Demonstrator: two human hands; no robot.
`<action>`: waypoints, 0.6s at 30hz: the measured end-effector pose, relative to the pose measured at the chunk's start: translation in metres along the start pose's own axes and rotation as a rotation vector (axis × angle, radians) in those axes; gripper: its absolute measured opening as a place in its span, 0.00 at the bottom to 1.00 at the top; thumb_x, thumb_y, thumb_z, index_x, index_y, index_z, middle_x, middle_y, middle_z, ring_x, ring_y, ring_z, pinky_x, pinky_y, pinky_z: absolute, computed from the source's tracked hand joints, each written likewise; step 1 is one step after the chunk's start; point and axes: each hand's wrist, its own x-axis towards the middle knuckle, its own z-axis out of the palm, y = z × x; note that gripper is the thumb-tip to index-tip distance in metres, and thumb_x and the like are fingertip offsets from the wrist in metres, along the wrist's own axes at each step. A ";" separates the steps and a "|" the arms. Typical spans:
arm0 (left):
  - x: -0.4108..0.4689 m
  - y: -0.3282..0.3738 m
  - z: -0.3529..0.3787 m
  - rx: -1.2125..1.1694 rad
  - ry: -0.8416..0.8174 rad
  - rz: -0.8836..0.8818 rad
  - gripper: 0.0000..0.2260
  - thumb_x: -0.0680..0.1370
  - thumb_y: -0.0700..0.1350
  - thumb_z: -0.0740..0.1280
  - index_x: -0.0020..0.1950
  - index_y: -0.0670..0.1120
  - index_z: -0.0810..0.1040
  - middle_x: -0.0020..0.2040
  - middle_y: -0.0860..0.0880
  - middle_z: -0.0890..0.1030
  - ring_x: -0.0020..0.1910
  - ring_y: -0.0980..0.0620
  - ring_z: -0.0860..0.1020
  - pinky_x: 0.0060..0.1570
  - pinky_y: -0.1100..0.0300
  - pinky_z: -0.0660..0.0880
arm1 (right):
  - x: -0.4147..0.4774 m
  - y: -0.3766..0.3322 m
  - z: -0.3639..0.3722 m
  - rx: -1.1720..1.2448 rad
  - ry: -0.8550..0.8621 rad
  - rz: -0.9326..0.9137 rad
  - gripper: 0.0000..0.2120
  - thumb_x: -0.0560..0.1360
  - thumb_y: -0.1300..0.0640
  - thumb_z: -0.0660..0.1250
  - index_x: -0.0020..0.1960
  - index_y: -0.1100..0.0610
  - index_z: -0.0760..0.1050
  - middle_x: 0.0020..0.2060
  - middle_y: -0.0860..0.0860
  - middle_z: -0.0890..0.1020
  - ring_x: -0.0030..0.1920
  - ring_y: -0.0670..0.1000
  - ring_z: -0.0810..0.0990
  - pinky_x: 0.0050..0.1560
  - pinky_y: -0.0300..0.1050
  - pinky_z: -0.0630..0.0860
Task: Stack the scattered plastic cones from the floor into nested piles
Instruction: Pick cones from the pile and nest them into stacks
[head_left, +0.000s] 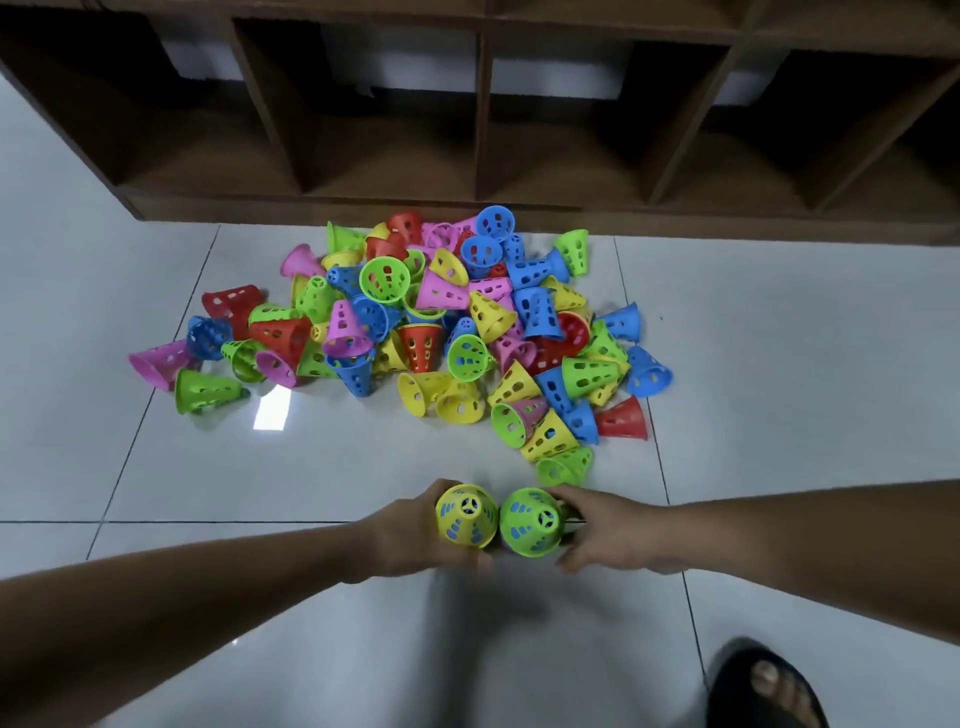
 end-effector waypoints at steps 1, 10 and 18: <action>0.003 0.005 0.000 0.013 -0.021 -0.015 0.39 0.62 0.67 0.85 0.68 0.64 0.70 0.54 0.62 0.86 0.53 0.64 0.83 0.57 0.62 0.81 | -0.007 0.005 0.000 0.037 0.004 -0.003 0.40 0.69 0.64 0.80 0.72 0.37 0.69 0.65 0.43 0.81 0.64 0.48 0.83 0.68 0.53 0.80; 0.027 0.037 0.056 0.034 -0.088 -0.023 0.40 0.63 0.59 0.86 0.71 0.62 0.71 0.56 0.58 0.86 0.55 0.58 0.85 0.60 0.53 0.83 | -0.036 0.067 0.011 0.105 0.328 -0.117 0.40 0.69 0.59 0.77 0.65 0.22 0.66 0.52 0.35 0.85 0.53 0.39 0.84 0.51 0.39 0.82; 0.062 0.085 0.137 0.008 -0.021 0.039 0.39 0.64 0.65 0.83 0.70 0.67 0.69 0.54 0.62 0.86 0.54 0.60 0.84 0.60 0.55 0.82 | -0.066 0.132 -0.023 0.217 0.518 -0.032 0.33 0.62 0.54 0.78 0.63 0.34 0.75 0.50 0.40 0.87 0.52 0.44 0.85 0.54 0.49 0.82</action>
